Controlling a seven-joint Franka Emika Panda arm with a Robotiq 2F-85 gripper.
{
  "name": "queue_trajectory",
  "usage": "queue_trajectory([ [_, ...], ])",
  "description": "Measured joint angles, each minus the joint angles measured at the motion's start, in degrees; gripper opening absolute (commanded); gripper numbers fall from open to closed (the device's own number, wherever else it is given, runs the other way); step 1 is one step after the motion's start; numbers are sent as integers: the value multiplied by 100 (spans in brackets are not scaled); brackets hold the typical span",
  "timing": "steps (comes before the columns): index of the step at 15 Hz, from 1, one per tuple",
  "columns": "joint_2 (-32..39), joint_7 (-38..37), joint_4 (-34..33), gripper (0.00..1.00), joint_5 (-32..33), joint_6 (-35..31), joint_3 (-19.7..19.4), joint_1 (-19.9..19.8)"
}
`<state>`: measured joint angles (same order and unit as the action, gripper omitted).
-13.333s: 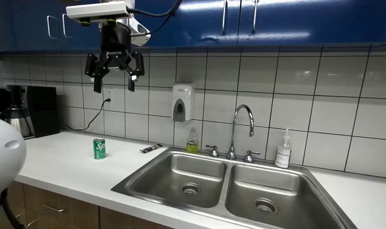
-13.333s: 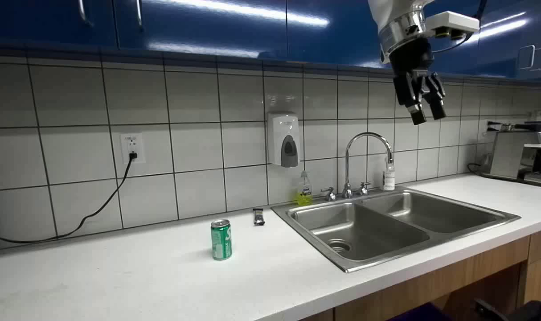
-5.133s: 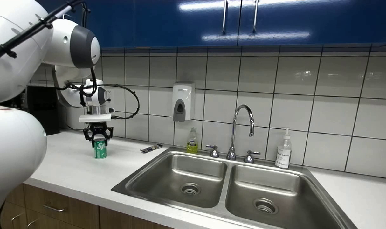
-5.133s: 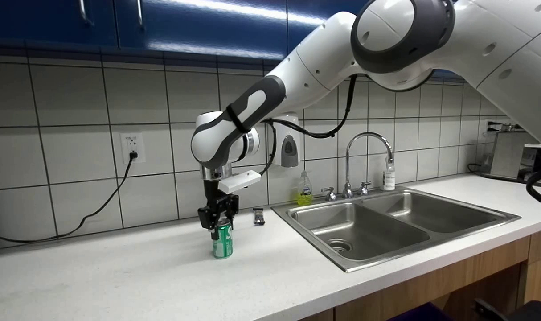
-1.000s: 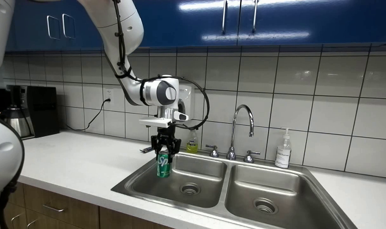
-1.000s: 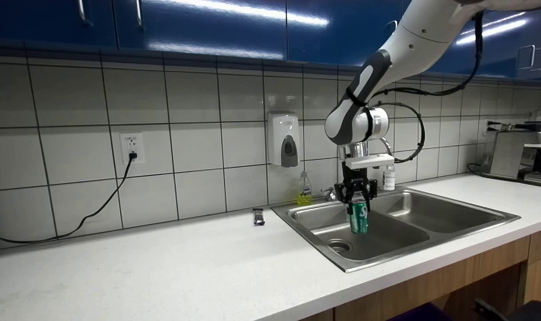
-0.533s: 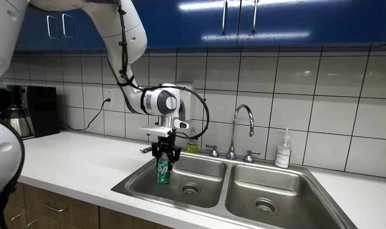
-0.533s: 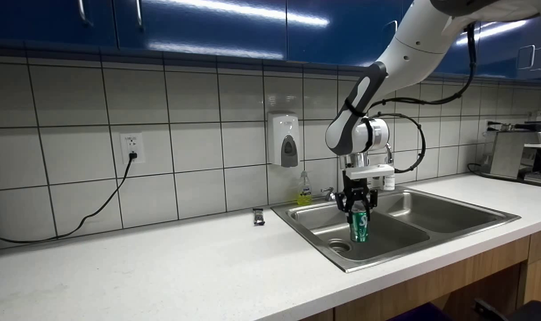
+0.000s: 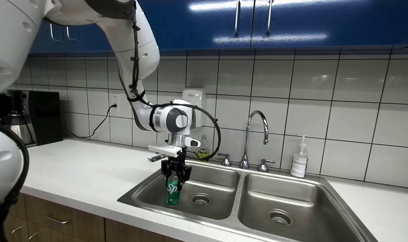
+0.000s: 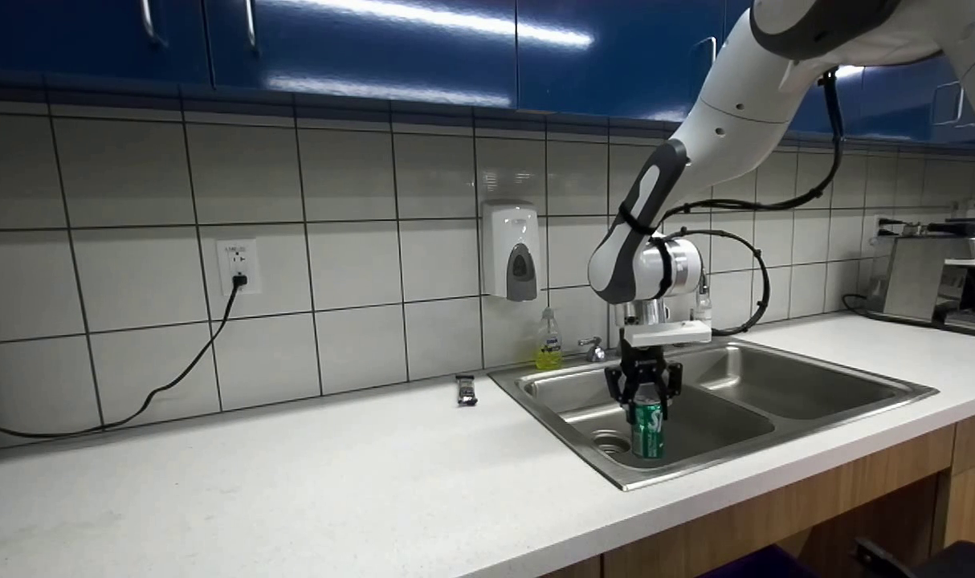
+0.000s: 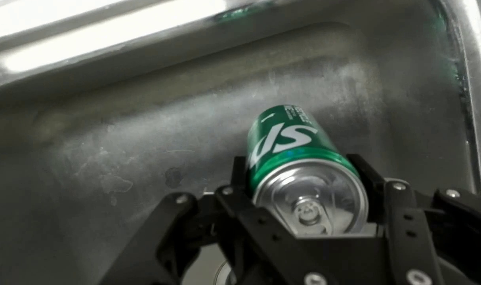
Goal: Move the sprite can to the sink
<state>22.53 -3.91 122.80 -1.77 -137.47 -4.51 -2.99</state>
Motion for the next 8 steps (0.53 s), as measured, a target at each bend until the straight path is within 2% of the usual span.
queue_trajectory([
  [8,588,4,-7,38,-41,-702,19,0],
])
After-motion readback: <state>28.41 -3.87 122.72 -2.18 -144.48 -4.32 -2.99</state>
